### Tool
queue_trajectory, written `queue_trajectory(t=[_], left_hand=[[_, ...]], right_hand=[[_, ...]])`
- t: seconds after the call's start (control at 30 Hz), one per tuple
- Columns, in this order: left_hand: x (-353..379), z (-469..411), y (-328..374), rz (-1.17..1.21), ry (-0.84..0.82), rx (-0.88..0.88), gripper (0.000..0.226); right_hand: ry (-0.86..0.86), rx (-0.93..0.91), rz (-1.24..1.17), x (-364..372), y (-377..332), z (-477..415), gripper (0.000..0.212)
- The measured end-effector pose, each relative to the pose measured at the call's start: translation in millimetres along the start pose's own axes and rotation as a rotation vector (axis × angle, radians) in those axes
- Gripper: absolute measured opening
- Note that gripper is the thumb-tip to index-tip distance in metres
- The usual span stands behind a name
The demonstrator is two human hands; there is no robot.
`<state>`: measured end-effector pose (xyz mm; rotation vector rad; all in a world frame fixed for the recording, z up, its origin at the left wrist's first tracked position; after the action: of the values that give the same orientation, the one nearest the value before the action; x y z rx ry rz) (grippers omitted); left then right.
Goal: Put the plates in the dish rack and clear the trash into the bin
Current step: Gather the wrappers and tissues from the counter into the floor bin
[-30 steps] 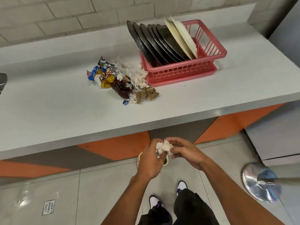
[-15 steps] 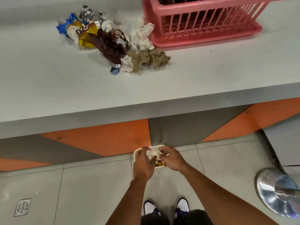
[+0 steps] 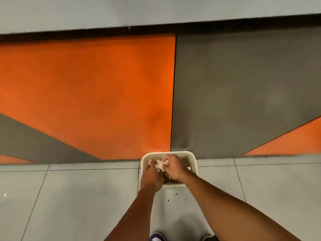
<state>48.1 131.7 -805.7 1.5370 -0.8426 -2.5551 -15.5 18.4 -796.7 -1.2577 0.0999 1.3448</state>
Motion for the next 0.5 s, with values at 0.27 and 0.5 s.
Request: queue_trajectory(t=[0.27, 0.5], left_hand=[[14, -3, 2, -0.169, -0.152, 0.041, 0.066], [-80, 48, 74, -0.044, 0.020, 0.058, 0.048]], right_hand=[[-0.014, 0.012, 0.100, 8, 18, -11, 0.035], [0.019, -0.008, 0.026, -88, -33, 41, 0.022]])
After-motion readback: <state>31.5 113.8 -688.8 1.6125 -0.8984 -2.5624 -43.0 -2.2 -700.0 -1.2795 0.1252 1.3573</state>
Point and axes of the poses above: each hand's wrist, its own z-axis away from the middle knuckle, its own x-axis out of the palm, y = z × x, the point moved 9 cm from there along -z, towards the middle knuckle, and after that the axes turned 15 degrees about y, right-handed, at the moved point
